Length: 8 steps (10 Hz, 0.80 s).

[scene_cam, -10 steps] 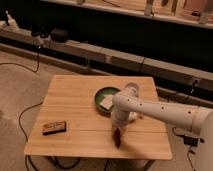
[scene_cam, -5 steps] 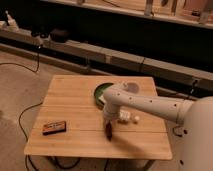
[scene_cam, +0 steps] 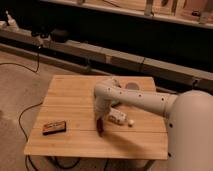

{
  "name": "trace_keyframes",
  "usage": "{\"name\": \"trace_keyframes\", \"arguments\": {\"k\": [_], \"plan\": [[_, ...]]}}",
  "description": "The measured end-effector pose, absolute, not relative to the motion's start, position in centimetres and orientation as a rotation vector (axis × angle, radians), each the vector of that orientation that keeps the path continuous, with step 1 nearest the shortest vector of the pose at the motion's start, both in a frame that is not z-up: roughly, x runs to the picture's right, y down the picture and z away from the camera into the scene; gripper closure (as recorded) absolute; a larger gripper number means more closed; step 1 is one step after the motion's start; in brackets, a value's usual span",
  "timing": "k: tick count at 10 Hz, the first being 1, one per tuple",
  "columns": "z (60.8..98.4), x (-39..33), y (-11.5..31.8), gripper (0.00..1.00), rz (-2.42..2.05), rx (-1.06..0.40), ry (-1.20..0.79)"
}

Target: Drag the pepper across the table

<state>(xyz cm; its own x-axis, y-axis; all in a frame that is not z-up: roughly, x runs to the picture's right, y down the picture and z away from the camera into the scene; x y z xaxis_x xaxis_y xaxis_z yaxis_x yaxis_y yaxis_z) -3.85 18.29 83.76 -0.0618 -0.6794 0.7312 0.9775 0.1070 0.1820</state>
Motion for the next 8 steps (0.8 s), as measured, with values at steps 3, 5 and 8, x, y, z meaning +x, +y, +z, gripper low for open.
{"name": "trace_keyframes", "arguments": {"k": [3, 5, 8], "plan": [[83.1, -7.3, 17.4, 1.0, -1.499, -0.428, -0.831], [83.1, -9.4, 17.7, 1.0, -1.54, -0.42, -0.851], [83.3, -12.5, 17.9, 1.0, -1.619, -0.397, -0.88]]}}
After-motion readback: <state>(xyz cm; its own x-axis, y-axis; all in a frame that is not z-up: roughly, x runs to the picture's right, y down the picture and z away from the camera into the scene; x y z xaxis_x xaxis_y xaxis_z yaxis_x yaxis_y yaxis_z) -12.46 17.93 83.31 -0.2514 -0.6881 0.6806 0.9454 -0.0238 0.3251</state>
